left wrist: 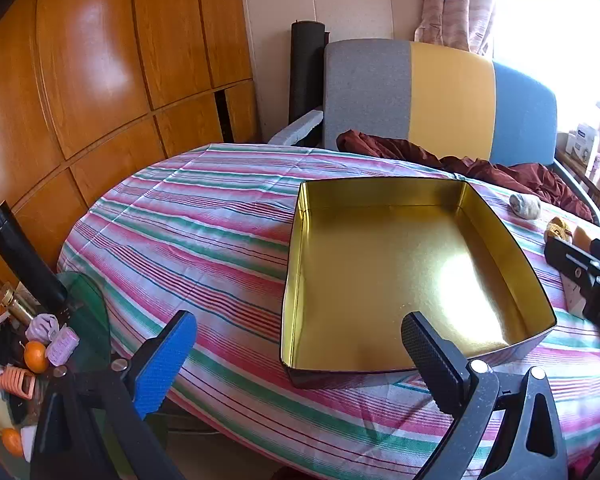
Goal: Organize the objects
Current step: 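Move both tools from the gold tray toward the scattered items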
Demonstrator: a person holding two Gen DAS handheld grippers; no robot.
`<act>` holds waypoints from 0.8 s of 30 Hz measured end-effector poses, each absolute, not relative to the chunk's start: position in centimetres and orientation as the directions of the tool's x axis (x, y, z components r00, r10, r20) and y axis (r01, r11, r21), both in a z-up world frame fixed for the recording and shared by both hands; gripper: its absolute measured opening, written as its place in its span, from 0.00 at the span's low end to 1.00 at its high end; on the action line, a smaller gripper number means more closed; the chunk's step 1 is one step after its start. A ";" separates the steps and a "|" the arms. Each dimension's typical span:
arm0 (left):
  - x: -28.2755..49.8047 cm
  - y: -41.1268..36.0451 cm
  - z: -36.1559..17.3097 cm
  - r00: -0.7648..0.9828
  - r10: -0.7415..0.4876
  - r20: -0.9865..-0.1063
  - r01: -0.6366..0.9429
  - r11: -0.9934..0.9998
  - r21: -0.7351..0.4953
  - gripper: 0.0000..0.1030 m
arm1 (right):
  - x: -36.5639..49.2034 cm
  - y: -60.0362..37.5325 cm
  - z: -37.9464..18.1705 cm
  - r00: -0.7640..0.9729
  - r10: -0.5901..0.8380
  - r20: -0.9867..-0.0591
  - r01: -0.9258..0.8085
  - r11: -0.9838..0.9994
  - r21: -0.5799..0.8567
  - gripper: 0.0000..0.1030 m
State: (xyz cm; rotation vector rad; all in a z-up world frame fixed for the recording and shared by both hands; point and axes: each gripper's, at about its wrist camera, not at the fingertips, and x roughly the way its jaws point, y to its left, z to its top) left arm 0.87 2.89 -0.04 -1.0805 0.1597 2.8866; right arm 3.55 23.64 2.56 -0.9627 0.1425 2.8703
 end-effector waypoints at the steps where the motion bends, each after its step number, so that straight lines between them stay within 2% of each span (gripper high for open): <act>1: 0.9 3.0 0.0 -0.754 0.017 -0.657 -0.091 -0.993 0.079 1.00 | 3.6 23.9 2.7 -0.793 0.075 -0.604 -0.136 -0.989 0.055 0.94; 11: 1.3 4.0 0.0 -0.751 0.075 -0.656 -0.166 -0.983 0.077 1.00 | 4.3 29.3 4.5 -0.803 0.111 -0.586 -0.214 -0.971 0.110 0.94; 18: 1.0 4.2 -0.7 -0.674 0.247 -0.696 -0.266 -0.960 -0.084 1.00 | 5.9 36.8 5.9 -0.796 0.177 -0.580 -0.330 -0.928 0.171 0.94; 24: 0.7 6.4 -1.8 -0.609 0.312 -0.729 -0.340 -0.933 -0.116 1.00 | 9.4 46.5 5.6 -0.762 0.292 -0.578 -0.526 -0.800 0.289 0.94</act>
